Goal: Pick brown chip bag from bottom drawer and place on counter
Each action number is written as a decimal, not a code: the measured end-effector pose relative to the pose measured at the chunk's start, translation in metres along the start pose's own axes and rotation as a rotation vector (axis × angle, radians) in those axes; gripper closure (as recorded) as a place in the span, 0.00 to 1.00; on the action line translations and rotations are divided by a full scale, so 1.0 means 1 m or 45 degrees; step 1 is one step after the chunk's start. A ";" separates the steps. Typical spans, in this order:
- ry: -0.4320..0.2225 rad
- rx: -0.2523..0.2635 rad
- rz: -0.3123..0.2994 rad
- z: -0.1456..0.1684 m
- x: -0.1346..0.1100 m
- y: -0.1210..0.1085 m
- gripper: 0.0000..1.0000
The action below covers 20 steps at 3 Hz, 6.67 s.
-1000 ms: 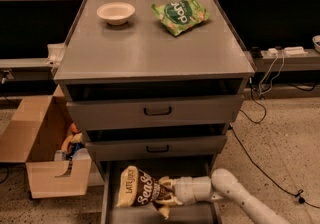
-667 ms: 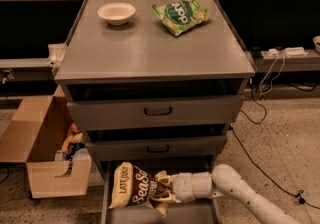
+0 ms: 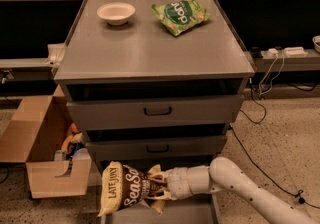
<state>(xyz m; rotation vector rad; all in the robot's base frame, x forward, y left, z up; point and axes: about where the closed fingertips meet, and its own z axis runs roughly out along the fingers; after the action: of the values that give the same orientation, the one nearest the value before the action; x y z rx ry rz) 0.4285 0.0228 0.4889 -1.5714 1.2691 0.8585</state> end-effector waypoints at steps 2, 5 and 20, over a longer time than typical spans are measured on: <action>0.042 0.104 -0.234 -0.055 -0.113 -0.021 1.00; 0.127 0.373 -0.377 -0.118 -0.185 -0.099 1.00; 0.344 1.092 -0.153 -0.323 -0.289 -0.428 0.00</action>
Offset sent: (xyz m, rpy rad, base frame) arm -0.0068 -0.0215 0.2084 -0.0343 -0.3335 -0.0413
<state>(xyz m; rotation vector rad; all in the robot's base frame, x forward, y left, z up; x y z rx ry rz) 0.7708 -0.1594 0.9585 -1.0529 1.4429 -0.0227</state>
